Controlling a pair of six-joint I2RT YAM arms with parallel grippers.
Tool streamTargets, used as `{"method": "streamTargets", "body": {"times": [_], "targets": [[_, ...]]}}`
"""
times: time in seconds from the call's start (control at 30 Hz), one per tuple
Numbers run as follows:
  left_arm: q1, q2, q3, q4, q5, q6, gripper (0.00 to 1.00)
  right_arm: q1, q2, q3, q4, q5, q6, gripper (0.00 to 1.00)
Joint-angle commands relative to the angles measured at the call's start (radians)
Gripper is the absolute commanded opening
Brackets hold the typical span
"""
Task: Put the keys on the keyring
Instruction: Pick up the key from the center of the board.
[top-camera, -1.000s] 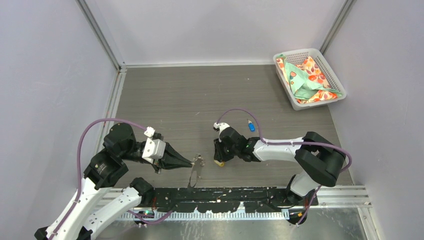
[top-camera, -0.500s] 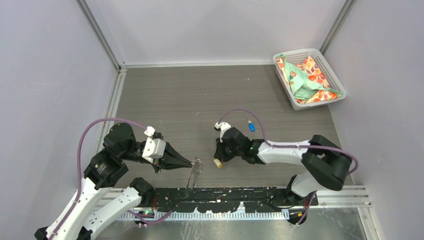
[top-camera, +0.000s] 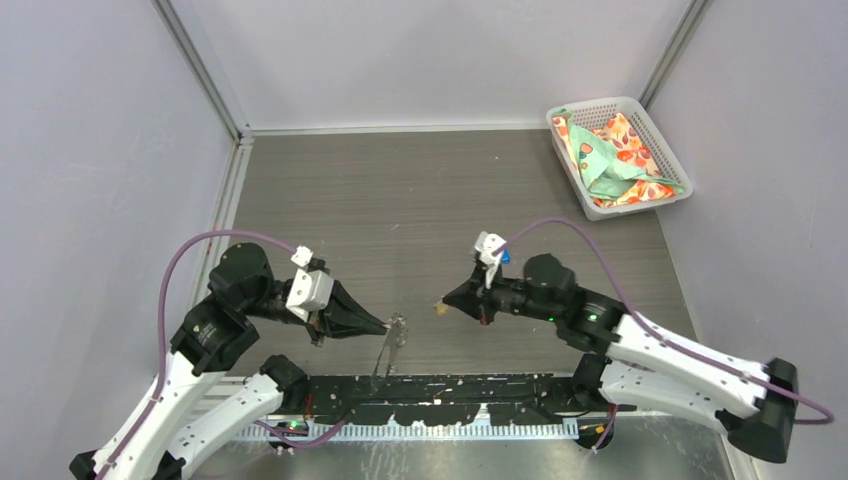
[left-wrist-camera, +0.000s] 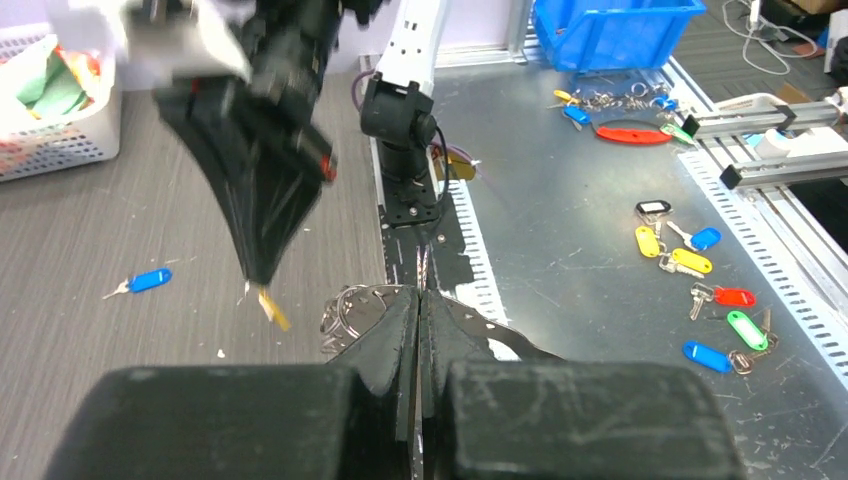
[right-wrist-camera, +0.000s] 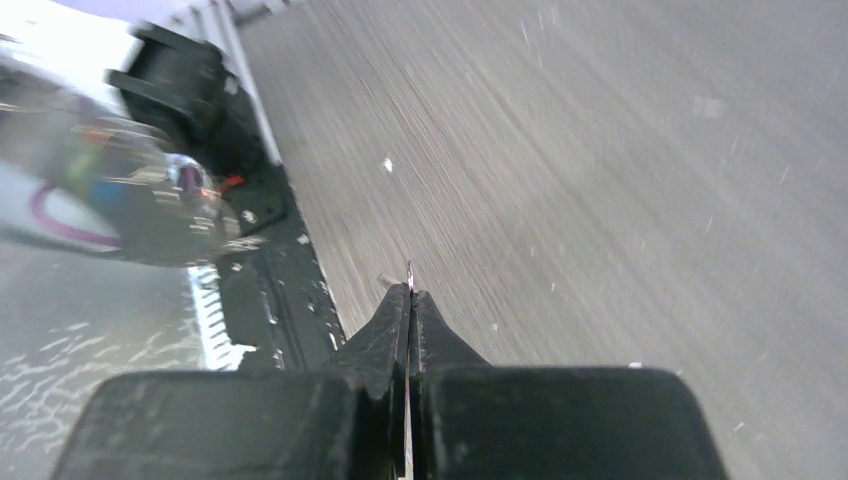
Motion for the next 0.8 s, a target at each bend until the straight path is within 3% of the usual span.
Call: {"method": "streamTargets", "body": {"times": [0.0, 0.3, 0.47, 0.77], "targets": [[0.003, 0.033, -0.003, 0.156, 0.081, -0.112, 0.00, 0.013, -0.163, 0.198, -0.262, -0.154, -0.255, 0.01], [0.002, 0.104, 0.023, 0.218, 0.201, -0.098, 0.00, 0.022, -0.042, 0.570, -0.568, -0.394, -0.559, 0.01], [0.004, 0.120, 0.037, 0.230, 0.217, -0.090, 0.00, 0.033, 0.051, 0.697, -0.683, -0.429, -0.705, 0.01], [0.002, 0.125, 0.047, 0.236, 0.218, -0.046, 0.00, 0.126, 0.125, 0.733, -0.648, -0.382, -0.787, 0.01]]}}
